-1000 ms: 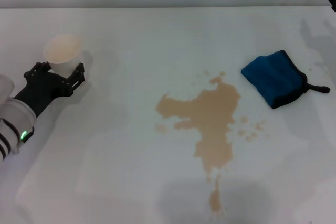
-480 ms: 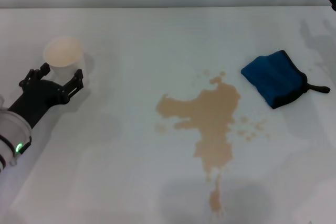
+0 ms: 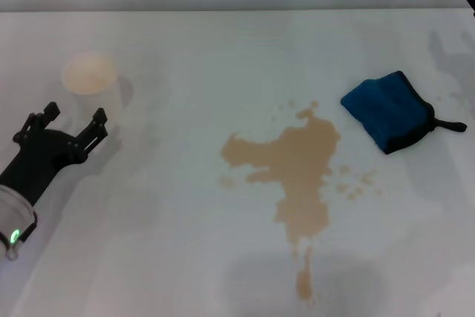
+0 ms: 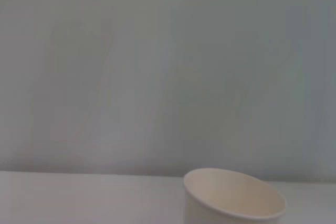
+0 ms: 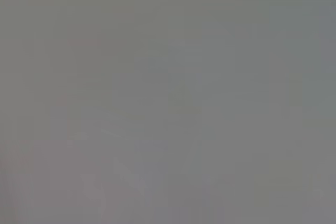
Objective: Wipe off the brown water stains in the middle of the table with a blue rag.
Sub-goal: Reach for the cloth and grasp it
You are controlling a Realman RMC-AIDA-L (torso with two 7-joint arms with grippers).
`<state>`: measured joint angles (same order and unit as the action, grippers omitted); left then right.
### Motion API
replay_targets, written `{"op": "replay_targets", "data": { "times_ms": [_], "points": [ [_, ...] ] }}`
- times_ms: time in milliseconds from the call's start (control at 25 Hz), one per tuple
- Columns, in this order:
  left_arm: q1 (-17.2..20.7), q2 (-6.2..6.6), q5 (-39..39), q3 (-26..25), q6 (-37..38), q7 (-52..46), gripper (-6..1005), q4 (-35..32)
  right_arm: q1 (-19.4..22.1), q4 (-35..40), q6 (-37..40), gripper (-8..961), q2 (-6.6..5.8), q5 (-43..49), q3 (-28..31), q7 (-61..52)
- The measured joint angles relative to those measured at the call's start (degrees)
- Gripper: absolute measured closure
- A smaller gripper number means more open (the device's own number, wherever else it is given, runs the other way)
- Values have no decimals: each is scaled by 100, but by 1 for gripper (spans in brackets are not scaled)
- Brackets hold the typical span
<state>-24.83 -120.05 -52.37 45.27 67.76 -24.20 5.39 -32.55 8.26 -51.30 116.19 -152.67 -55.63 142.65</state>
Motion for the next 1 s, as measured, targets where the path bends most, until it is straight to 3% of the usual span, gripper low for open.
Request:
{"op": "replay_targets", "data": {
  "times_ms": [280, 720, 1000],
  "points": [
    [228, -9, 438, -1, 689, -10, 111, 280, 91, 0, -66, 257, 0, -2, 0, -42],
    [272, 25, 544, -4, 764, -606, 112, 233, 123, 149, -237, 258, -70, 9, -275, -810],
    [220, 34, 768, -10, 885, -815, 111, 207, 113, 665, 335, 261, -161, 188, -670, -1501]
  ]
}}
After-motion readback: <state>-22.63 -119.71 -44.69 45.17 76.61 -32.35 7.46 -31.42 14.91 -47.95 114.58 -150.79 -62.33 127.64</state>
